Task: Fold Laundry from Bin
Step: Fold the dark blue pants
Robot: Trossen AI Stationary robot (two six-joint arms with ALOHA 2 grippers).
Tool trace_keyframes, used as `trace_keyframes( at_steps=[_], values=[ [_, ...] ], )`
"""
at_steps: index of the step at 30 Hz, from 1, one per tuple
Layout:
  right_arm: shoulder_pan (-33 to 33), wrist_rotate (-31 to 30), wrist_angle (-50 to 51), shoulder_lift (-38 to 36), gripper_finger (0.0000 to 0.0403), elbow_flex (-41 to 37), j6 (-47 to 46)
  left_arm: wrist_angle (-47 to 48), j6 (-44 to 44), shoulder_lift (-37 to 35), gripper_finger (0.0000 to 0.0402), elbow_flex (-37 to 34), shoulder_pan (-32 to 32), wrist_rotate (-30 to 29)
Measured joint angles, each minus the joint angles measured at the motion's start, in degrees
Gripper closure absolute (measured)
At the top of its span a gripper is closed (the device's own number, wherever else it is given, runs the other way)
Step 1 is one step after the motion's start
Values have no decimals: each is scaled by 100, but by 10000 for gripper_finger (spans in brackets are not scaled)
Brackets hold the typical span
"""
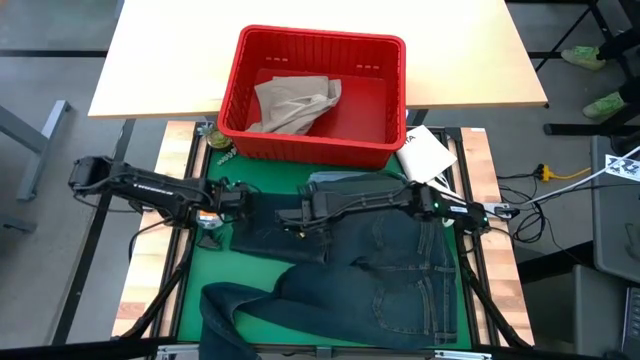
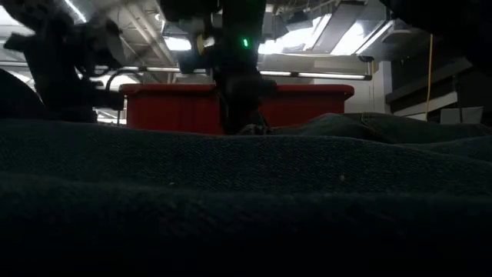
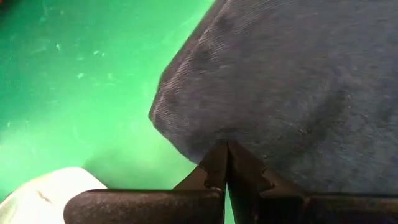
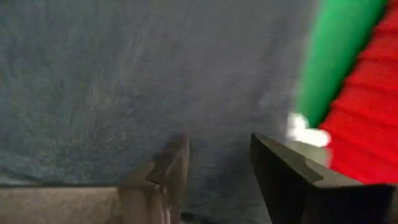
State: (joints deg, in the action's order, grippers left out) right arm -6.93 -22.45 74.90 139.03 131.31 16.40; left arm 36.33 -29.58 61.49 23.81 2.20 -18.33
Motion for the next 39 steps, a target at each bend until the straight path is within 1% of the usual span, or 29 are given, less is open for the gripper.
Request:
trace_keyframes(
  at_steps=[5, 8, 13, 18, 23, 27, 31, 35, 37, 39],
  values=[
    [86, 21, -162, 1, 228, -594, -26, -394, 302, -2, 400, -227, 567, -18],
    [107, -1, -296, -5, 228, -860, -112, -454, 324, -4, 400, -249, 766, -8],
    [130, 15, -264, -3, 228, -793, -113, -345, 336, -5, 400, -184, 830, 181],
    [134, 58, -131, -42, 228, -414, 8, 432, 336, -2, 400, 389, 830, 567],
    [7, -62, 158, -202, 228, 10, 39, 1522, 334, -2, 400, 1129, 830, 600],
    [-220, -208, 491, -299, 228, 123, 46, 1952, 334, -2, 395, 1544, 830, 599],
    [-461, -248, 903, -513, 228, 135, 184, 2126, 597, -2, 366, 1763, 830, 599],
    [-635, -286, 1393, -703, 228, 135, 214, 2123, 611, -2, 322, 1790, 830, 606],
    [-676, -525, 1554, -840, 228, 130, 214, 2126, 577, -2, 298, 1790, 830, 715],
    [-703, -708, 1499, -1033, 228, 28, 214, 2126, 399, -2, 276, 1790, 830, 980]
  ],
)
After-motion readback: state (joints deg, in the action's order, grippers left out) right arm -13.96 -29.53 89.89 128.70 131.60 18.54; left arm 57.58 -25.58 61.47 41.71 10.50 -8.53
